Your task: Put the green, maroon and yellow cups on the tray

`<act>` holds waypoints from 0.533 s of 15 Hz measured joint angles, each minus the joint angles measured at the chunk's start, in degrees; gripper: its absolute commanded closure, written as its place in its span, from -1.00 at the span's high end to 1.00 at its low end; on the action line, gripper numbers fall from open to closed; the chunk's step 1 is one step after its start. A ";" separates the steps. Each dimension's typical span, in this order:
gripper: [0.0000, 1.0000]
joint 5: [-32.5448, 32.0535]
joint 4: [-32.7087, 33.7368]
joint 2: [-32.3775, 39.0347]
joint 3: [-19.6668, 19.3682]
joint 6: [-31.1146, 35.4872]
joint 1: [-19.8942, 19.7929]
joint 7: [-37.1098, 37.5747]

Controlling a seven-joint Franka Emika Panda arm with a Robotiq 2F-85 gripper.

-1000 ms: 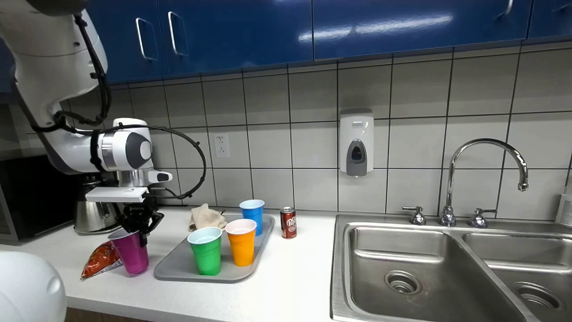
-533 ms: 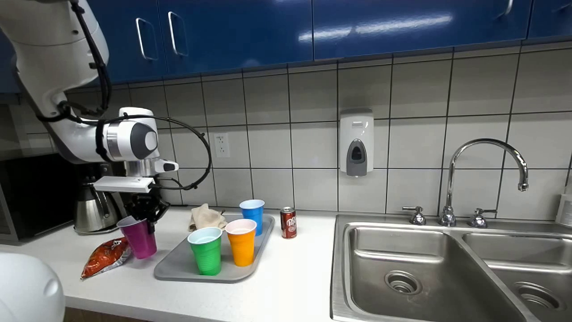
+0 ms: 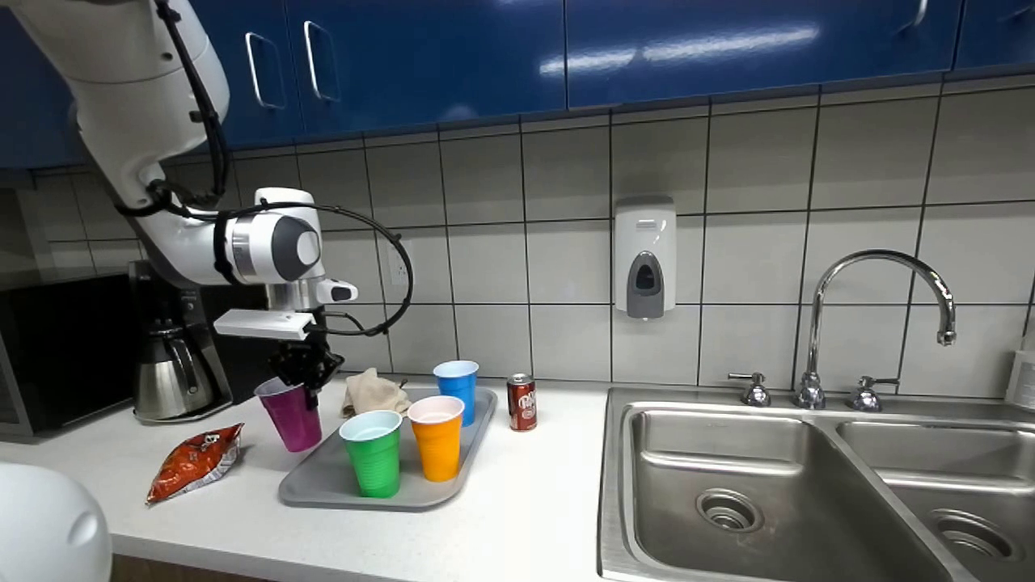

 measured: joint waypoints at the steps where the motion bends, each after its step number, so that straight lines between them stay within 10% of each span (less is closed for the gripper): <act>1: -0.99 -0.02 0.37 0.27 -0.23 0.00 -0.07 0.02; 8: -0.99 -0.39 4.14 3.73 -1.73 0.00 -0.08 0.81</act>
